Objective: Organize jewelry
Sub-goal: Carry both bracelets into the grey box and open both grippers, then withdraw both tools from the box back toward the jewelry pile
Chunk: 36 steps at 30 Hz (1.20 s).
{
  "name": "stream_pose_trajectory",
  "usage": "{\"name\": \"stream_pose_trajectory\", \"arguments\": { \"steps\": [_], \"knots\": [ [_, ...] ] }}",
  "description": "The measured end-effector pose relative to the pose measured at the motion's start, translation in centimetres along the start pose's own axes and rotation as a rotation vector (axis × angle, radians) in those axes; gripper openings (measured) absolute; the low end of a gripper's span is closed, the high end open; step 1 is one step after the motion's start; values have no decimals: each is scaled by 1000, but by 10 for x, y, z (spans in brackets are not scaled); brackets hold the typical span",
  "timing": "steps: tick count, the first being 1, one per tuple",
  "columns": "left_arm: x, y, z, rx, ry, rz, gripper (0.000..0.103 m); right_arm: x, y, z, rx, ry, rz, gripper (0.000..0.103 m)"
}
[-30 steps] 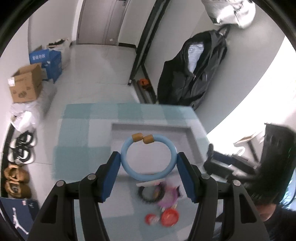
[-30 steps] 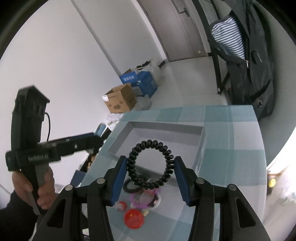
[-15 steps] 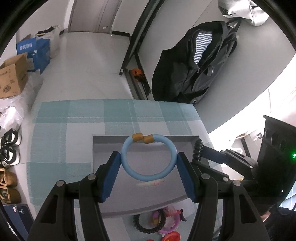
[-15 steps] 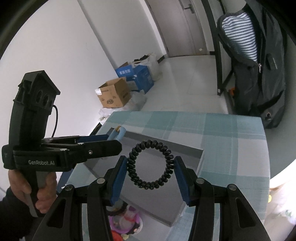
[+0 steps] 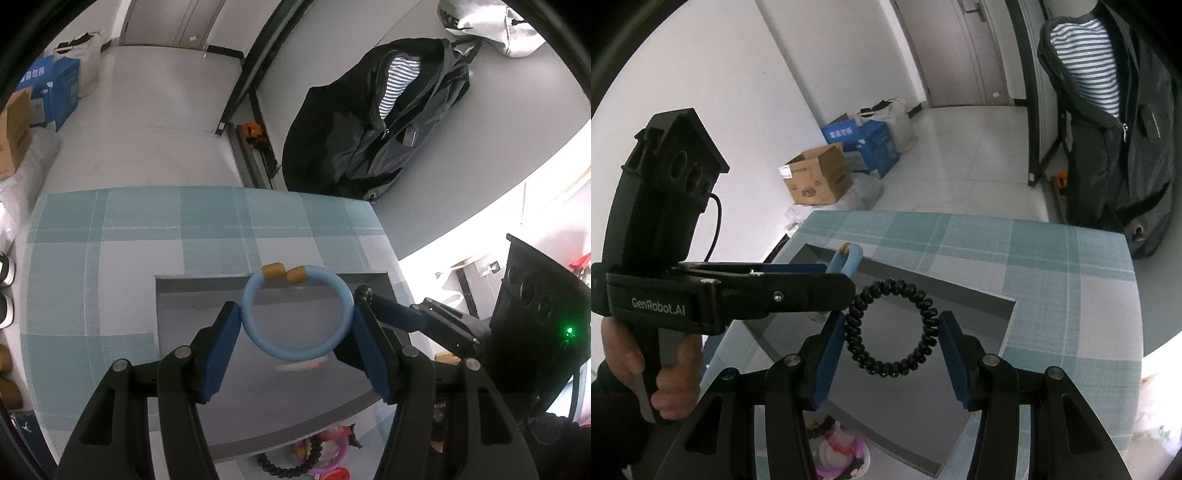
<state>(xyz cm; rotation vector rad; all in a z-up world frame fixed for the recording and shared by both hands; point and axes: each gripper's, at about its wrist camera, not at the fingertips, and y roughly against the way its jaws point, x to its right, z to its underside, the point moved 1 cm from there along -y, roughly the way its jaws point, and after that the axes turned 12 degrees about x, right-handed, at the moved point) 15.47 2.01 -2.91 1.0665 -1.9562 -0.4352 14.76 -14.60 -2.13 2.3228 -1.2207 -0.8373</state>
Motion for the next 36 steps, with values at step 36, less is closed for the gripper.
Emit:
{"name": "stream_pose_trajectory", "arguments": {
  "steps": [36],
  "knots": [
    [-10, 56, 22, 160, 72, -68, 72, -7, 52, 2, 87, 26, 53, 84]
  ]
}}
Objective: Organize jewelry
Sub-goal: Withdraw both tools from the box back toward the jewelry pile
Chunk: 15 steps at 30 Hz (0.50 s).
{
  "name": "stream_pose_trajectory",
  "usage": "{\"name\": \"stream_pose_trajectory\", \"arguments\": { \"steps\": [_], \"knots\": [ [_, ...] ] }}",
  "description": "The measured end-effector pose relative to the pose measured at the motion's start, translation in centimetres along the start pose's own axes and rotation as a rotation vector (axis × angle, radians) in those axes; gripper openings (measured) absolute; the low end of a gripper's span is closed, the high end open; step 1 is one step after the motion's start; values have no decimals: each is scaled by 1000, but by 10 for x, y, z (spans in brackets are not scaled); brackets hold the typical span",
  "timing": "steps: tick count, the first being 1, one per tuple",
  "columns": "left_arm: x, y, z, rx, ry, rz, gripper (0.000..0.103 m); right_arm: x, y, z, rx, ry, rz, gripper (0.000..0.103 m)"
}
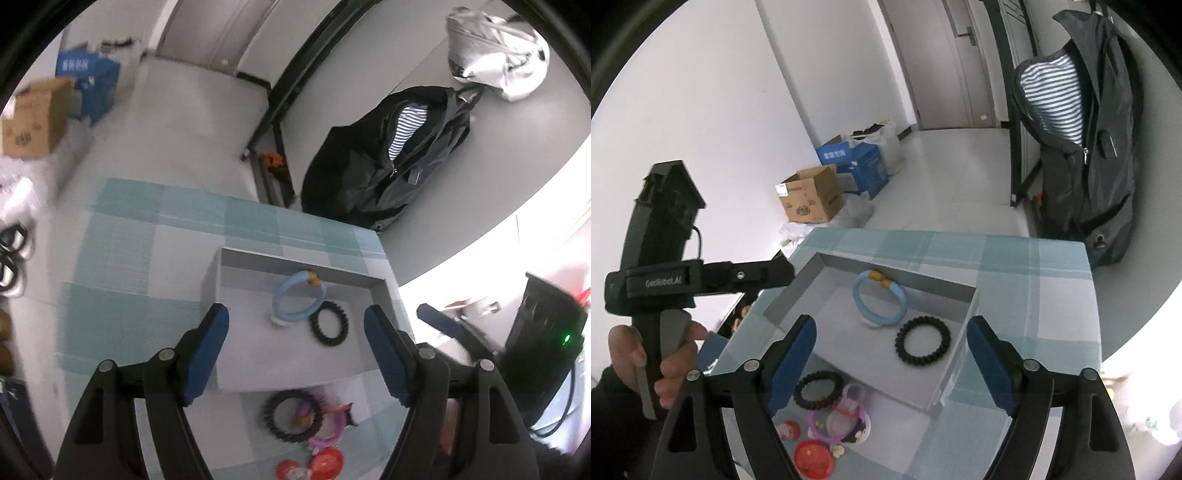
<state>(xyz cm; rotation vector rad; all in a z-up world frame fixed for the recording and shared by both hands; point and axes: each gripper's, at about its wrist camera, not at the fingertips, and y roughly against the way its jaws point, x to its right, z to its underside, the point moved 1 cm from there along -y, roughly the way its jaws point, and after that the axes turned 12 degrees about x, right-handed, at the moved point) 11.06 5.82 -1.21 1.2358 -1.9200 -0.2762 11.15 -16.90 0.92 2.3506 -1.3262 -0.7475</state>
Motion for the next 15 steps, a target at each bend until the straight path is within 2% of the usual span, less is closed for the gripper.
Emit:
{"name": "stream_pose_trajectory", "arguments": {
  "steps": [6, 15],
  "knots": [
    [15, 22, 19, 60, -100, -102, 72, -4, 13, 5, 5, -3, -3, 86],
    [20, 25, 67, -14, -120, -245, 72, -10, 32, 20, -5, -27, 11, 90]
  ]
}}
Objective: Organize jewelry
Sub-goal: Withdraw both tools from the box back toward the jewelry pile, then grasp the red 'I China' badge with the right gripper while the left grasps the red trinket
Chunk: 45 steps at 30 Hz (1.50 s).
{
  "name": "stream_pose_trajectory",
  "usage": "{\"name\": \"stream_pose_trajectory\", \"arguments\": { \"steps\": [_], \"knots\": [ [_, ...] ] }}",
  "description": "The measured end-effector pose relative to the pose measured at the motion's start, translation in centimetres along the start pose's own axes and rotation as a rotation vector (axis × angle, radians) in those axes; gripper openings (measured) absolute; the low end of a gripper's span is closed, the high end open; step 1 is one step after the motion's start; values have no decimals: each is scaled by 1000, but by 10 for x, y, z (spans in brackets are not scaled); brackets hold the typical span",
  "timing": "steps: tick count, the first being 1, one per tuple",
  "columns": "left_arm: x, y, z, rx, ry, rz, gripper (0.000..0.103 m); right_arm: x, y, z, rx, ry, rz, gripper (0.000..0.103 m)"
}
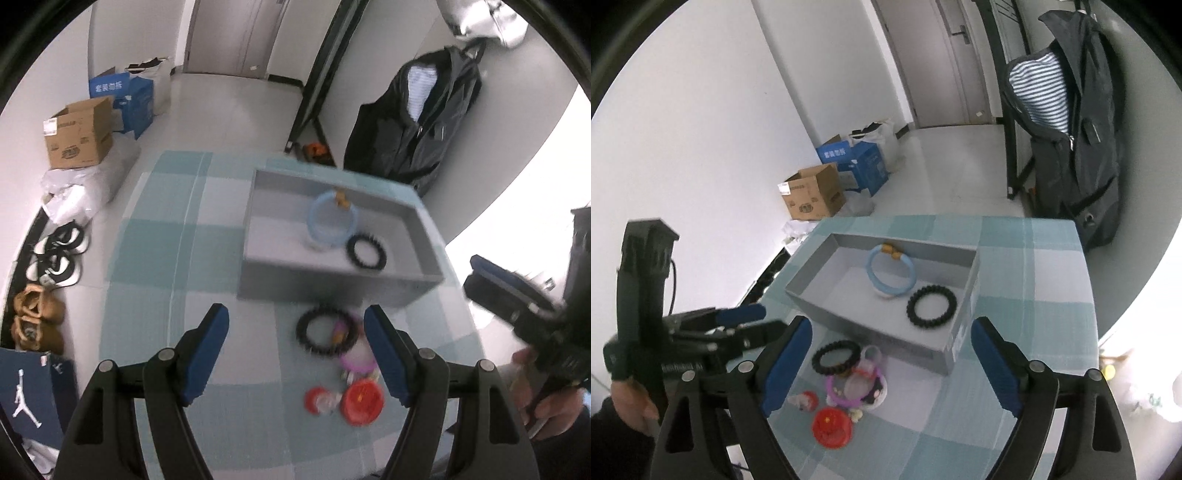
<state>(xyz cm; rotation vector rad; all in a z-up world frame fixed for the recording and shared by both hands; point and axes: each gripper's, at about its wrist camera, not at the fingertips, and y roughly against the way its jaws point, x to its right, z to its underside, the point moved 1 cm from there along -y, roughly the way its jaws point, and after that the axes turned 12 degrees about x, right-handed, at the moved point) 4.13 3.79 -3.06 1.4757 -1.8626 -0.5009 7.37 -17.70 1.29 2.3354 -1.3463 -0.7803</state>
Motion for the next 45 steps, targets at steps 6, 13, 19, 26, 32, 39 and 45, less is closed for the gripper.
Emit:
{"name": "stream_pose_trajectory", "arguments": {
  "steps": [6, 13, 19, 26, 32, 39, 45],
  "knots": [
    [8, 2, 20, -36, -48, -45, 72, -2, 13, 10, 3, 16, 43, 98],
    [12, -5, 42, -113, -97, -38, 72, -3, 19, 25, -23, 0, 57, 102],
    [16, -8, 49, -143, -135, -28, 72, -9, 22, 40, -45, -3, 82, 102],
    [11, -10, 47, -136, -107, 9, 71, -9, 24, 48, -61, -14, 100, 102],
    [12, -12, 44, -111, -118, 27, 60, -9, 23, 50, -66, -16, 105, 102],
    [16, -16, 43, -135, -124, 59, 18, -8, 21, 51, -78, -30, 86, 102],
    [11, -12, 39, -132, -72, 89, 12, -11, 21, 52, -83, -29, 58, 102]
  ]
}}
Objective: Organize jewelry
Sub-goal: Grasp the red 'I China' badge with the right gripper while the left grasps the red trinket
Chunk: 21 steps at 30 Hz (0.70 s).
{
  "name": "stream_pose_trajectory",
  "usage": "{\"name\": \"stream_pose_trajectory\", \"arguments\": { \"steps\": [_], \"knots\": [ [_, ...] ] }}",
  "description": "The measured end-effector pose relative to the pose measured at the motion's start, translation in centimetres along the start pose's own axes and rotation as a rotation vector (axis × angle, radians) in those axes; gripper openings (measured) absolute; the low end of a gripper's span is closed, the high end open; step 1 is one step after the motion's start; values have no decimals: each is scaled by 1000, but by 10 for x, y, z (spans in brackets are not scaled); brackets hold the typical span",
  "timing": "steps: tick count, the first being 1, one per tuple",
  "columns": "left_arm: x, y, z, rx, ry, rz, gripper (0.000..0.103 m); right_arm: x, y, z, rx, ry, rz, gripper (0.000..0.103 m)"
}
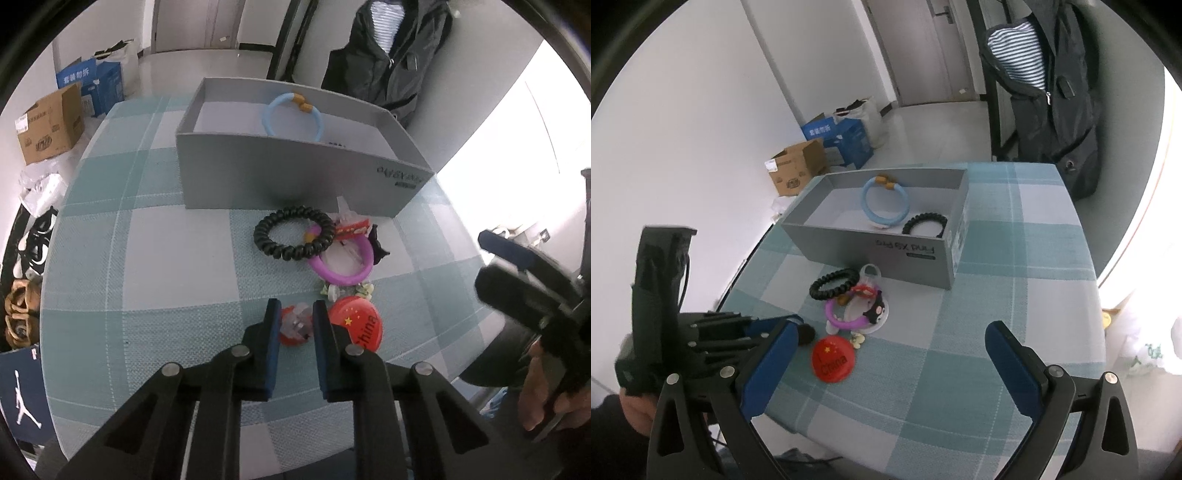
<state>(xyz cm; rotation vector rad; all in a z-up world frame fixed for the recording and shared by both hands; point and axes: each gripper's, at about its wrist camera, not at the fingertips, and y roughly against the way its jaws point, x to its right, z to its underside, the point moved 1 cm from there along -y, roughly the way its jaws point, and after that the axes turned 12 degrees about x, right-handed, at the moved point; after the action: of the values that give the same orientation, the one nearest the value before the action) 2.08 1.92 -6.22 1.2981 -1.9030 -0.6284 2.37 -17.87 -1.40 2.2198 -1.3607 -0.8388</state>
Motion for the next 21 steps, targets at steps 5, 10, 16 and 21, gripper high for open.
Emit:
{"name": "stream_pose_trajectory", "arguments": {
  "steps": [5, 10, 16, 21],
  "knots": [
    [-5, 10, -6, 40, 41, 18, 12, -7, -5, 5, -30, 21, -28, 101],
    [-14, 22, -11, 76, 83, 37, 12, -16, -12, 15, -74, 36, -69, 98],
    [-23, 22, -19, 101, 95, 8, 12, -33, -29, 32, -138, 69, -80, 83],
    [-33, 18, -23, 104, 121, 0, 12, -55, -42, 41, -146, 172, -39, 73]
  ]
}}
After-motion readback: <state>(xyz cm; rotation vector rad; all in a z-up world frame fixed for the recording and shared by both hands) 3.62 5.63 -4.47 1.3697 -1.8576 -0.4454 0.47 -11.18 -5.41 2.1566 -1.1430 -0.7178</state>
